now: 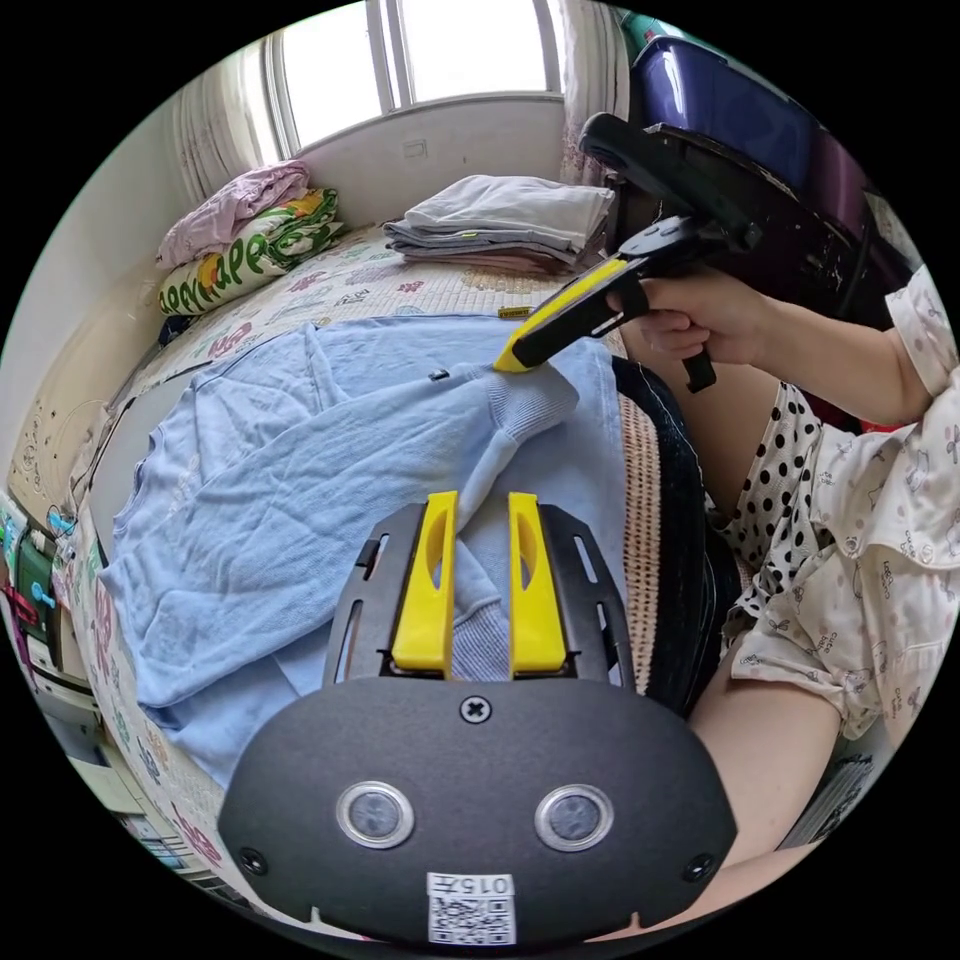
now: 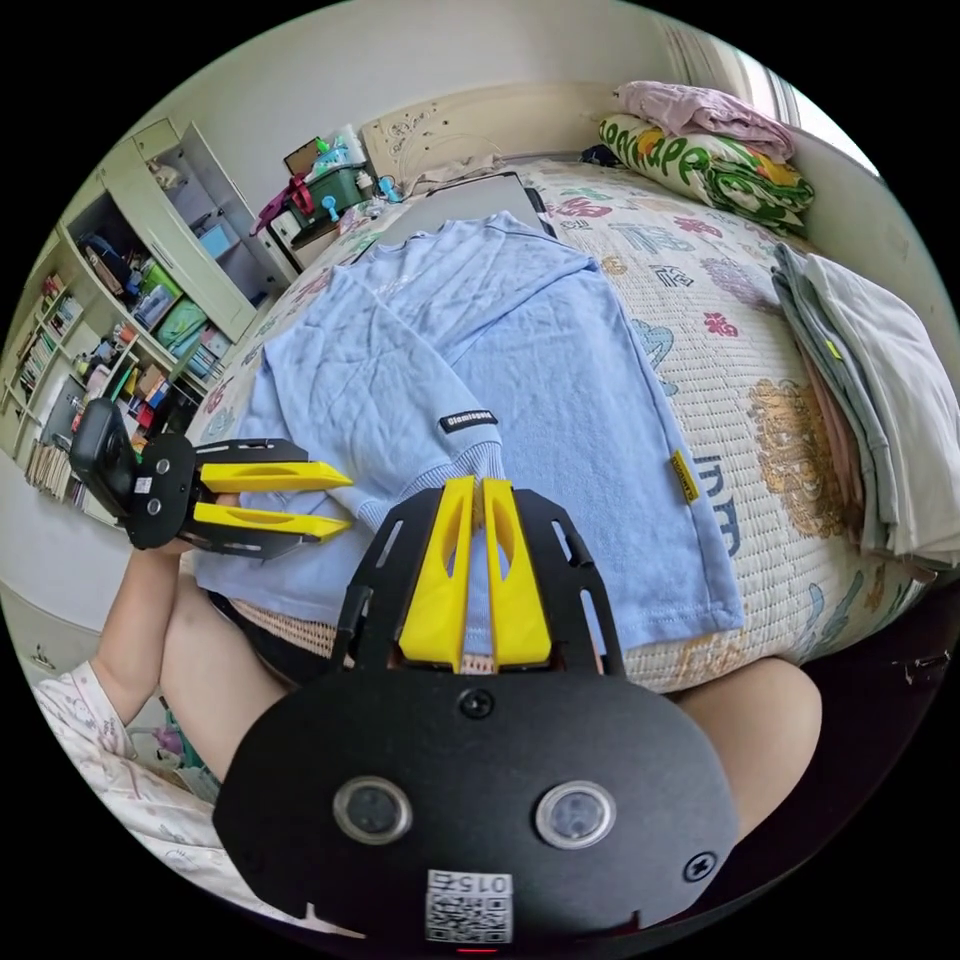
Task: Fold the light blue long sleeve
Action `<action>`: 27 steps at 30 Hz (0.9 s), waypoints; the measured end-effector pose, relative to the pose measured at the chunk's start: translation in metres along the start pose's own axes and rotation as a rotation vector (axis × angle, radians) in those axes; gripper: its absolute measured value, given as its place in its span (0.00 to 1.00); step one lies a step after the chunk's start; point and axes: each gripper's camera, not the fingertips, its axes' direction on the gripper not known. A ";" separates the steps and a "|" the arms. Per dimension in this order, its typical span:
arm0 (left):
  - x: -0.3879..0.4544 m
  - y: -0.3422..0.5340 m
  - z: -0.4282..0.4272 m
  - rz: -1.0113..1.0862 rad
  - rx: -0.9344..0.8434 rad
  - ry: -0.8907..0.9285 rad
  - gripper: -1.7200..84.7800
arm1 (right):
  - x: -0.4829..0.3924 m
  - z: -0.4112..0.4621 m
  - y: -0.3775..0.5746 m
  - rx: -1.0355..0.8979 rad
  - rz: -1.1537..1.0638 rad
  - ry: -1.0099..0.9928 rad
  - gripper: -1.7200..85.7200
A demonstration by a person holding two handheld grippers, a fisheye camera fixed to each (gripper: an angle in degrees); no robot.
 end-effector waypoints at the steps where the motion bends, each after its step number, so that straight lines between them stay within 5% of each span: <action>1: 0.000 -0.001 0.001 -0.002 0.001 0.005 0.12 | 0.004 0.017 0.010 0.008 -0.009 0.015 0.04; 12: 0.000 -0.006 0.017 -0.023 0.005 0.050 0.12 | 0.093 0.110 0.121 0.033 0.027 0.018 0.04; 20: 0.012 -0.007 0.037 -0.027 0.009 0.067 0.12 | 0.075 -0.155 0.290 0.769 -0.008 -0.297 0.01; 27: 0.035 -0.002 0.062 -0.028 0.017 0.047 0.12 | 0.044 -0.256 0.488 1.183 -0.265 -0.671 0.01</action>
